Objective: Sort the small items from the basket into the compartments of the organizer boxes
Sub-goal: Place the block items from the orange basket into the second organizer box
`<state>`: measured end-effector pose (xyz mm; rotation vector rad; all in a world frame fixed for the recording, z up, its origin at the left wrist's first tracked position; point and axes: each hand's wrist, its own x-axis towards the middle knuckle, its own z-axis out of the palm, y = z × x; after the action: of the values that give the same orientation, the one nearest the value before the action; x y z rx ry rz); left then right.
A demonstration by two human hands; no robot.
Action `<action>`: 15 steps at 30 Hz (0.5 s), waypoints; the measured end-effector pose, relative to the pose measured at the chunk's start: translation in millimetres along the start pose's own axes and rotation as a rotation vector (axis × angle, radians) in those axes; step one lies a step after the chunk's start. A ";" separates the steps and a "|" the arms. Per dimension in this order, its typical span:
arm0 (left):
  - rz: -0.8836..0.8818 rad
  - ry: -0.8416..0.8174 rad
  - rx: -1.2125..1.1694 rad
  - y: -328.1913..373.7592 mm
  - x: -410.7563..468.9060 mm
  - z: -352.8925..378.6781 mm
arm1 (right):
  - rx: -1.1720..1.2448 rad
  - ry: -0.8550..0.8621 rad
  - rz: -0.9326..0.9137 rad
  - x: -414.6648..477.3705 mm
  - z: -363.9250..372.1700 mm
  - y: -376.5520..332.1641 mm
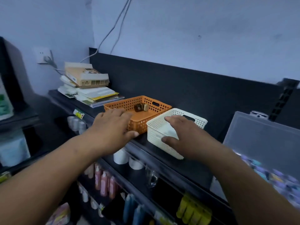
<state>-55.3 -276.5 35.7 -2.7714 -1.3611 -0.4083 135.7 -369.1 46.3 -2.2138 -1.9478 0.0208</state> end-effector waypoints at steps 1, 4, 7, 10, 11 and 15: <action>-0.017 -0.002 0.004 -6.7 9.0 1.5 | 0.011 0.004 -0.020 12.9 -1.3 1.9; -0.059 0.002 0.025 -25.5 34.2 2.1 | 0.068 0.001 -0.071 53.4 -4.5 2.3; -0.100 0.034 0.031 -43.5 57.9 3.1 | 0.083 -0.027 -0.130 97.3 -2.3 0.6; -0.117 -0.006 -0.016 -58.6 78.2 9.3 | 0.082 -0.058 -0.158 134.3 4.2 -3.9; -0.119 -0.019 -0.038 -63.9 86.0 11.4 | 0.086 -0.064 -0.159 145.2 6.6 -4.8; -0.106 -0.079 -0.087 -86.5 125.1 19.2 | 0.114 -0.119 -0.123 188.7 18.5 -10.0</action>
<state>-45.5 -123.6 40.0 -2.8212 -1.5500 -0.3734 148.9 -179.7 51.6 -2.0613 -2.0844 0.2447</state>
